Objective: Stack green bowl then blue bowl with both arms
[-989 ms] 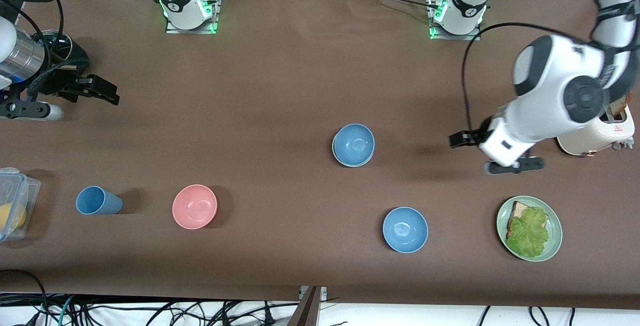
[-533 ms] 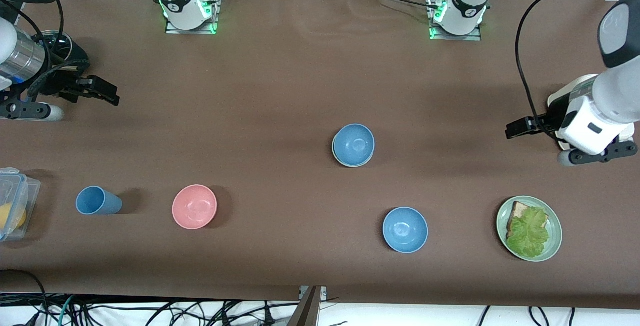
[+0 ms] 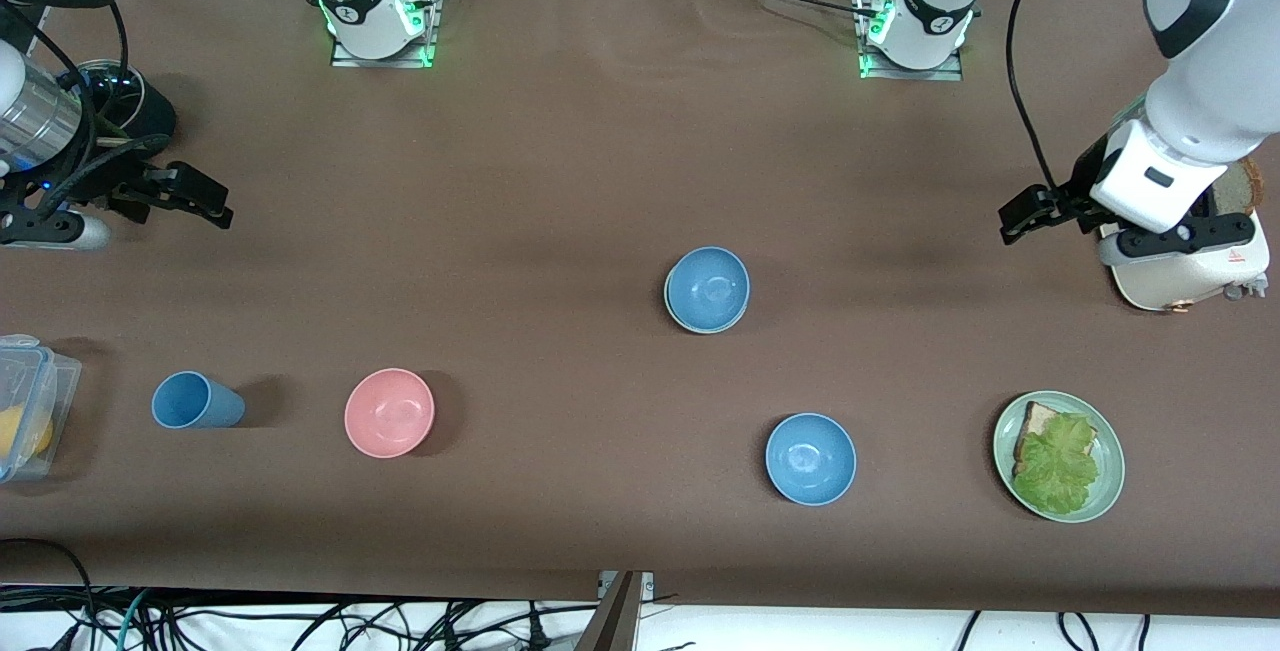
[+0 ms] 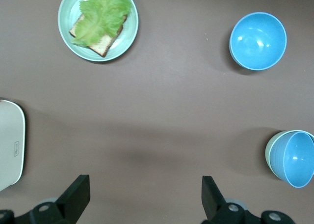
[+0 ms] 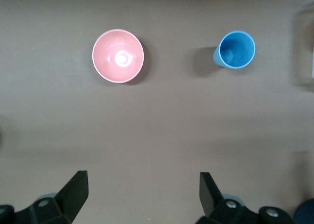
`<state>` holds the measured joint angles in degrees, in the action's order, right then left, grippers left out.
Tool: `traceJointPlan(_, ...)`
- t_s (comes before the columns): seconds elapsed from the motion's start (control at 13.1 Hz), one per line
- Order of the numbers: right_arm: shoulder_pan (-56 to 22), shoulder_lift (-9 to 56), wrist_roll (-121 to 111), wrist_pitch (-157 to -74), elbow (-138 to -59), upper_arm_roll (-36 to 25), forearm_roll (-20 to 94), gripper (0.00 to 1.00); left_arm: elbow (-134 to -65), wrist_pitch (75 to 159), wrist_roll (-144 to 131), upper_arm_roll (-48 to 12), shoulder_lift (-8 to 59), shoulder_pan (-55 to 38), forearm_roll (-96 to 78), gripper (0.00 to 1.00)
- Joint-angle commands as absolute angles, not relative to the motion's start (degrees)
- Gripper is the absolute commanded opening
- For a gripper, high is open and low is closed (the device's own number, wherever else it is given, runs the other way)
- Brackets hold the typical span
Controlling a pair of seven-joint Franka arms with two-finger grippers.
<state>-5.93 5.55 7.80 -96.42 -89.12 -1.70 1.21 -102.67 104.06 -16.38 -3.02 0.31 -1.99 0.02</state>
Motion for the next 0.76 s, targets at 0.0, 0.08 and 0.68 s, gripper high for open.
traceJointPlan(0.0, -6.1, 5.6, 7.2, -96.9, -89.0, -1.7, 0.5, 1.00, -104.4, 105.1, -15.5, -2.7, -1.2, -1.8, 0.4, 1.00)
traceJointPlan(0.08, -6.1, 5.3, 7.3, -97.1, -89.7, -1.7, 0.5, 1.00, -103.9, 104.7, -15.5, -2.8, -0.5, -2.5, 0.6, 1.00)
traceJointPlan(0.68, -6.2, 4.5, 3.1, -97.0, -91.2, -1.7, 0.4, 1.00, -100.1, 104.6, -16.2, -3.6, 2.8, -2.3, 0.7, 1.00)
